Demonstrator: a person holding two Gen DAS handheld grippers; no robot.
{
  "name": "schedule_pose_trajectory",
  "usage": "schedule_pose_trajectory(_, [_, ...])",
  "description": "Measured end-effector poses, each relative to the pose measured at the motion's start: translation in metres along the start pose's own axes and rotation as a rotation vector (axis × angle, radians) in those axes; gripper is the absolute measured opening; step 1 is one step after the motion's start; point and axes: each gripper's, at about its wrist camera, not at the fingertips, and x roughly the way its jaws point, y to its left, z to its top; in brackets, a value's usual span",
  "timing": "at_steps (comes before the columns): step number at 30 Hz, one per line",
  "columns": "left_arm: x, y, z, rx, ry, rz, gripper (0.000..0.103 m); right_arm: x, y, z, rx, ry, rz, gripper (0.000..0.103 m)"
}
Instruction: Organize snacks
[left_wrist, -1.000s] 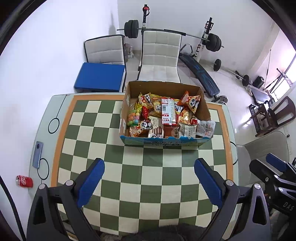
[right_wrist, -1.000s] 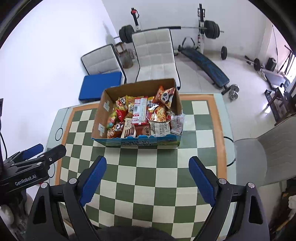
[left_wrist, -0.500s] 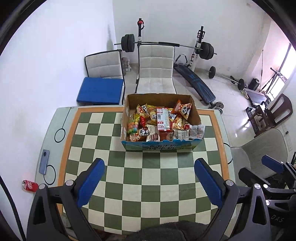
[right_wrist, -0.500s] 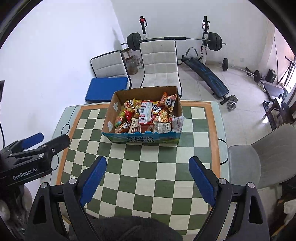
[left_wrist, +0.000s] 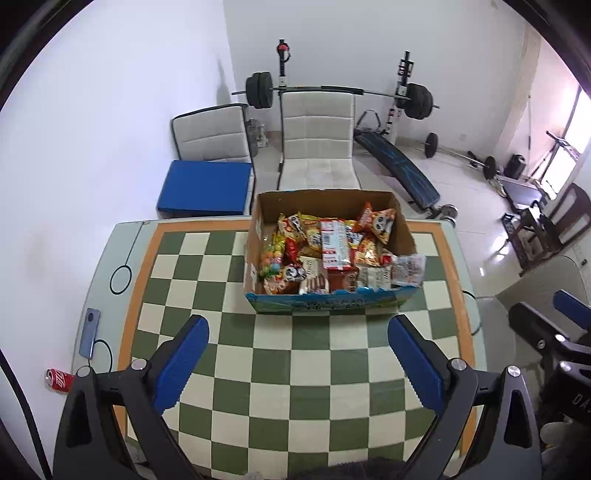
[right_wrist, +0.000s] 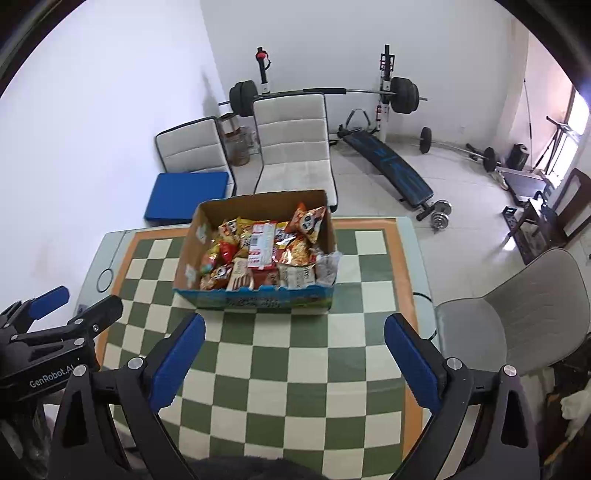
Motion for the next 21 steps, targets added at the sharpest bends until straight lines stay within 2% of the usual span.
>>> schedule_pose_trajectory(5, [0.014,0.003,0.006,-0.013,-0.014,0.004,0.100,0.017,-0.002,0.008,0.004,-0.015,-0.037,0.100])
schedule_pose_trajectory(15, [0.033,0.001,0.015,0.000,0.002,0.027,0.100,0.045,-0.004,0.020,0.001,0.007,-0.047,0.100])
schedule_pose_trajectory(21, [0.038,0.000,0.015,-0.004,0.018,0.017,0.100,0.053,-0.007,0.023,0.008,0.008,-0.048,0.101])
